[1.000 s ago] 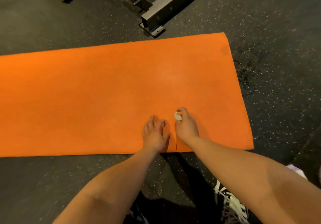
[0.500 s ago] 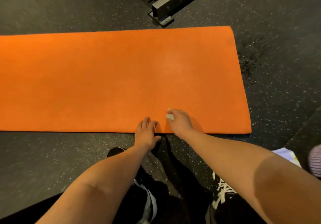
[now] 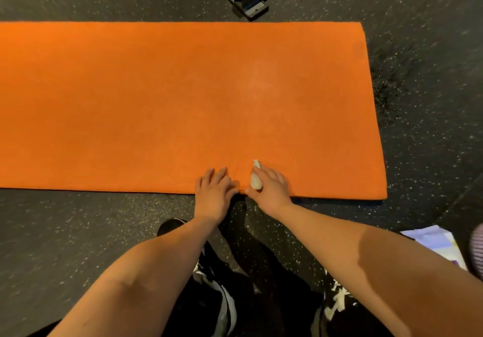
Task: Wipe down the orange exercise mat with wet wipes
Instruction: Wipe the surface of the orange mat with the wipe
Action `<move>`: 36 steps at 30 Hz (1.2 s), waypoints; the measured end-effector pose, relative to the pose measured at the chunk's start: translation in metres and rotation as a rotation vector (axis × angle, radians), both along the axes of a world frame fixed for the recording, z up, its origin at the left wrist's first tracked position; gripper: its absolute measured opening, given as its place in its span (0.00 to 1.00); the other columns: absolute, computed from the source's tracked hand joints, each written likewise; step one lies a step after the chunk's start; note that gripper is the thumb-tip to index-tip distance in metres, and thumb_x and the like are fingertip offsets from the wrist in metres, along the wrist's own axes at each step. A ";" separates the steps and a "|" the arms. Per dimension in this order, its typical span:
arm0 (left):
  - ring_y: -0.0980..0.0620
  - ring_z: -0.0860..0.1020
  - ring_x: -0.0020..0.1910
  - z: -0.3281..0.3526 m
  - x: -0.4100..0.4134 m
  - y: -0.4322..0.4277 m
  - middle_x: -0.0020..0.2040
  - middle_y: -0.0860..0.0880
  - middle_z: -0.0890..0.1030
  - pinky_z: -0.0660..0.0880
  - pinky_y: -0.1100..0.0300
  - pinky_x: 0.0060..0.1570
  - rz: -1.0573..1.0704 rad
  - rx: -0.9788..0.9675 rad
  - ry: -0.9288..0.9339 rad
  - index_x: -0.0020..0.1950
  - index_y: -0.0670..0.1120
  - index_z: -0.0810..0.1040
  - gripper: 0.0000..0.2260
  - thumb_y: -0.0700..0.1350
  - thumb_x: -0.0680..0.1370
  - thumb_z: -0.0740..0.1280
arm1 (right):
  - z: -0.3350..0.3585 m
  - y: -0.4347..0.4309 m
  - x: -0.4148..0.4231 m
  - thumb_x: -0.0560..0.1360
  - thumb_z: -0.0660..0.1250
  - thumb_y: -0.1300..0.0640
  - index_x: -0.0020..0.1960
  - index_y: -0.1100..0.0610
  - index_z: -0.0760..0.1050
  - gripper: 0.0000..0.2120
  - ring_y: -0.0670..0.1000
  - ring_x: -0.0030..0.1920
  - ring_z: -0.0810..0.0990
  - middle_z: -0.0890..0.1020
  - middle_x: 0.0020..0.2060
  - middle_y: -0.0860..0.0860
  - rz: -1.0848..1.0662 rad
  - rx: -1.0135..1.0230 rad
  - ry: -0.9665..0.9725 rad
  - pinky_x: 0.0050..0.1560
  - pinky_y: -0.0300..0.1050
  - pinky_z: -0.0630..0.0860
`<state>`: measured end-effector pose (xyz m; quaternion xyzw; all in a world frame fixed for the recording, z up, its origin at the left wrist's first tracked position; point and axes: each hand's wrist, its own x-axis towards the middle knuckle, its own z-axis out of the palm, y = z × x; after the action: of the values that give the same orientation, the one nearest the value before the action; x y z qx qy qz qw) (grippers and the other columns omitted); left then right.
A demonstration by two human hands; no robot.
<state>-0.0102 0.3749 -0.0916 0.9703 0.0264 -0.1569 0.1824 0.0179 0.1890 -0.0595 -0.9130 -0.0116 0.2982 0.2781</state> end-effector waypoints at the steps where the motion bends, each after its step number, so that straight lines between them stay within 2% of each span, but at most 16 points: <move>1: 0.42 0.70 0.71 0.008 0.009 -0.002 0.67 0.49 0.78 0.62 0.44 0.68 0.090 -0.050 -0.018 0.57 0.52 0.79 0.13 0.57 0.83 0.60 | 0.000 0.000 -0.002 0.80 0.64 0.40 0.80 0.43 0.58 0.31 0.51 0.79 0.53 0.57 0.80 0.44 -0.003 -0.014 0.015 0.77 0.60 0.48; 3: 0.44 0.77 0.60 0.025 0.035 0.000 0.56 0.50 0.82 0.63 0.44 0.67 0.178 -0.093 -0.097 0.51 0.52 0.78 0.09 0.54 0.83 0.61 | 0.003 0.000 -0.006 0.80 0.64 0.41 0.80 0.41 0.57 0.31 0.50 0.80 0.51 0.55 0.81 0.42 -0.029 -0.033 0.060 0.75 0.70 0.43; 6: 0.47 0.75 0.65 0.044 0.060 0.009 0.62 0.52 0.80 0.65 0.39 0.68 0.082 -0.155 -0.060 0.48 0.54 0.78 0.06 0.55 0.80 0.67 | 0.009 -0.003 -0.010 0.81 0.64 0.42 0.81 0.43 0.56 0.32 0.50 0.80 0.50 0.53 0.81 0.43 -0.057 -0.020 0.110 0.76 0.70 0.44; 8: 0.45 0.74 0.67 0.042 0.047 0.007 0.64 0.54 0.77 0.69 0.40 0.64 -0.004 -0.172 0.078 0.51 0.58 0.77 0.07 0.58 0.78 0.69 | 0.011 -0.004 -0.011 0.81 0.65 0.44 0.81 0.45 0.57 0.32 0.52 0.80 0.53 0.55 0.81 0.45 -0.086 -0.030 0.087 0.77 0.62 0.50; 9: 0.43 0.69 0.72 0.037 0.033 0.003 0.69 0.55 0.74 0.68 0.39 0.66 -0.031 -0.144 0.163 0.56 0.59 0.78 0.10 0.60 0.77 0.69 | 0.012 -0.003 -0.011 0.81 0.64 0.45 0.81 0.47 0.58 0.31 0.53 0.79 0.55 0.57 0.81 0.46 -0.112 -0.027 0.075 0.78 0.57 0.53; 11: 0.42 0.53 0.80 0.025 0.010 -0.009 0.80 0.53 0.60 0.58 0.36 0.73 -0.037 -0.091 0.255 0.65 0.59 0.74 0.17 0.60 0.78 0.68 | 0.015 0.000 -0.010 0.82 0.64 0.46 0.81 0.50 0.58 0.31 0.55 0.78 0.57 0.59 0.80 0.49 -0.141 -0.016 0.074 0.77 0.49 0.55; 12: 0.43 0.48 0.81 0.022 0.004 -0.014 0.82 0.52 0.54 0.54 0.36 0.74 -0.023 -0.086 0.250 0.67 0.59 0.73 0.19 0.59 0.78 0.69 | 0.015 0.002 -0.009 0.82 0.64 0.47 0.81 0.51 0.58 0.31 0.56 0.78 0.57 0.59 0.80 0.50 -0.135 -0.018 0.080 0.77 0.48 0.55; 14: 0.44 0.45 0.81 0.022 0.001 -0.022 0.82 0.52 0.51 0.51 0.36 0.75 0.017 -0.103 0.221 0.67 0.58 0.71 0.19 0.57 0.78 0.70 | 0.015 0.005 -0.010 0.82 0.64 0.48 0.81 0.52 0.58 0.31 0.57 0.78 0.56 0.58 0.81 0.50 -0.122 -0.014 0.103 0.77 0.49 0.55; 20: 0.44 0.45 0.81 0.022 -0.001 -0.024 0.82 0.52 0.53 0.48 0.37 0.75 0.052 -0.075 0.178 0.61 0.59 0.70 0.14 0.49 0.78 0.70 | 0.013 0.007 -0.015 0.82 0.66 0.53 0.82 0.52 0.55 0.32 0.54 0.79 0.55 0.51 0.82 0.49 -0.149 0.054 0.159 0.78 0.51 0.59; 24: 0.47 0.45 0.81 0.014 -0.001 -0.017 0.81 0.53 0.57 0.43 0.34 0.74 0.015 -0.044 0.093 0.59 0.59 0.74 0.08 0.51 0.80 0.66 | 0.013 0.010 -0.016 0.83 0.64 0.51 0.82 0.47 0.54 0.31 0.55 0.77 0.62 0.49 0.82 0.43 -0.114 -0.021 0.155 0.74 0.54 0.66; 27: 0.50 0.48 0.81 0.009 -0.002 -0.011 0.80 0.54 0.60 0.43 0.33 0.74 0.001 -0.058 0.061 0.58 0.57 0.78 0.07 0.54 0.82 0.64 | 0.012 0.011 -0.020 0.83 0.61 0.48 0.81 0.43 0.53 0.30 0.57 0.74 0.66 0.47 0.81 0.40 -0.103 -0.084 0.138 0.68 0.56 0.70; 32: 0.51 0.52 0.81 0.017 0.004 -0.016 0.78 0.57 0.66 0.44 0.33 0.75 0.057 -0.086 0.075 0.51 0.54 0.79 0.06 0.52 0.82 0.64 | 0.011 0.009 -0.021 0.84 0.57 0.46 0.80 0.42 0.57 0.25 0.55 0.74 0.67 0.49 0.81 0.39 -0.196 -0.046 0.080 0.66 0.56 0.70; 36: 0.51 0.55 0.80 0.035 0.013 -0.028 0.75 0.56 0.70 0.42 0.35 0.76 0.162 -0.169 0.101 0.51 0.55 0.79 0.06 0.51 0.83 0.63 | 0.014 -0.001 -0.020 0.85 0.58 0.48 0.80 0.44 0.59 0.24 0.54 0.76 0.65 0.52 0.82 0.42 -0.257 0.018 -0.003 0.69 0.54 0.68</move>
<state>0.0028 0.3471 -0.0567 0.9371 0.1005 -0.1918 0.2739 -0.0020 0.1877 -0.0455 -0.9049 0.1023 0.2589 0.3220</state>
